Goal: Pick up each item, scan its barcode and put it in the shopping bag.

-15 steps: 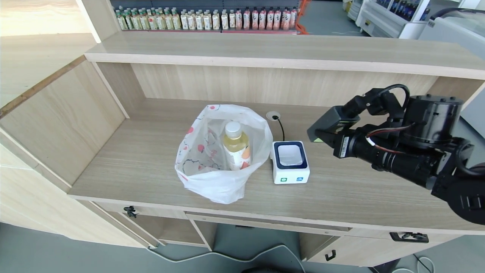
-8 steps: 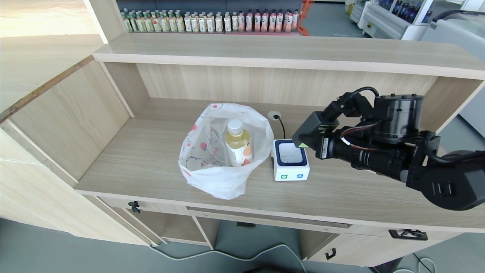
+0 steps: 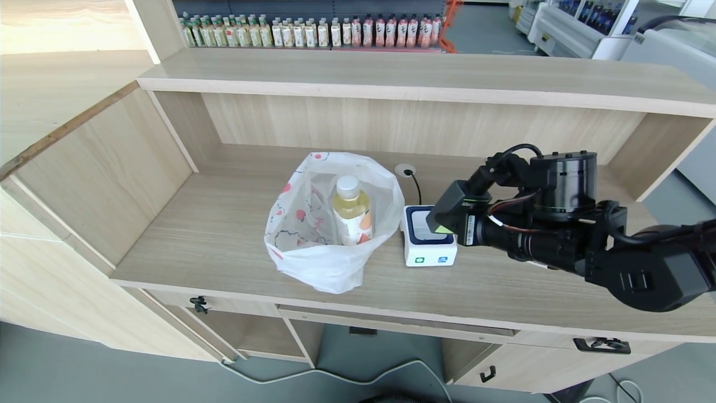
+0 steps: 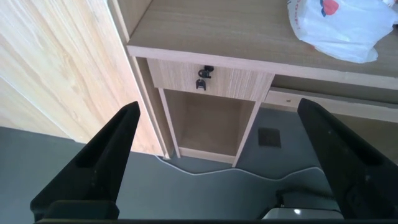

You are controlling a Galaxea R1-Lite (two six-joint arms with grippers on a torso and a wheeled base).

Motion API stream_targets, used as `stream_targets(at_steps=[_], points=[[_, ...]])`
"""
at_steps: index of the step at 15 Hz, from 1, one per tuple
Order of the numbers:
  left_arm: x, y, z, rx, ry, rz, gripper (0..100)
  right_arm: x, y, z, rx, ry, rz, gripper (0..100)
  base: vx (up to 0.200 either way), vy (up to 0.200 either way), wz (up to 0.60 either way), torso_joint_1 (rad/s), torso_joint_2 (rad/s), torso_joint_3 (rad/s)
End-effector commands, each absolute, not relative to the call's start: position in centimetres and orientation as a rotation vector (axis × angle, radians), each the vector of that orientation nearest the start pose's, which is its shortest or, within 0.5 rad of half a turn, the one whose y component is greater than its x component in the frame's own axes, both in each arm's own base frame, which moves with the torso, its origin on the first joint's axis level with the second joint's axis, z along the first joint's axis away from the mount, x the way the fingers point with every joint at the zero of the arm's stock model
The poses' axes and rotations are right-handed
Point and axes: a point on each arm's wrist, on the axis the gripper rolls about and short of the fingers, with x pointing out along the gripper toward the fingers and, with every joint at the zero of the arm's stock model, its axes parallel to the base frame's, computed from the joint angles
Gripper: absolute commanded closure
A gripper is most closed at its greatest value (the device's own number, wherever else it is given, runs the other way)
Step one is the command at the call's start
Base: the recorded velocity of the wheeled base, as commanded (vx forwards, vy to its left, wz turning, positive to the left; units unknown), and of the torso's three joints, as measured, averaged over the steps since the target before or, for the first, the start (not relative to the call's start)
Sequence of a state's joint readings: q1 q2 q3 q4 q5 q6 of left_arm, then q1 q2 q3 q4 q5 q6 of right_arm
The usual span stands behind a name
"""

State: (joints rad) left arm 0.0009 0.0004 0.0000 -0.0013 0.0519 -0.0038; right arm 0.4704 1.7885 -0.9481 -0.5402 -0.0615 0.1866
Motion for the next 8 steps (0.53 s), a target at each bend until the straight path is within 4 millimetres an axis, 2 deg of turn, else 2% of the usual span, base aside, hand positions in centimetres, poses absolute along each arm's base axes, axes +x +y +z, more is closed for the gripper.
stream_targets(at_steps=[1, 6, 8], points=[[-2.3, 0.1, 7.6, -0.005, -0.002, 0.054, 0, 29.9, 15.6, 18.2, 0.119, 0.344, 0.386, 100, 0.000, 0.000, 0.00, 0.000, 0.00, 0.000], [-2.3, 0.1, 7.6, -0.005, -0.002, 0.054, 0, 30.1, 16.9, 18.4, 0.190, 0.389, 0.396, 100, 0.000, 0.000, 0.00, 0.000, 0.00, 0.000], [-2.3, 0.1, 7.6, -0.005, -0.002, 0.054, 0, 30.8, 17.5, 18.0, 0.246, 0.421, 0.384, 100, 0.000, 0.000, 0.00, 0.000, 0.00, 0.000]])
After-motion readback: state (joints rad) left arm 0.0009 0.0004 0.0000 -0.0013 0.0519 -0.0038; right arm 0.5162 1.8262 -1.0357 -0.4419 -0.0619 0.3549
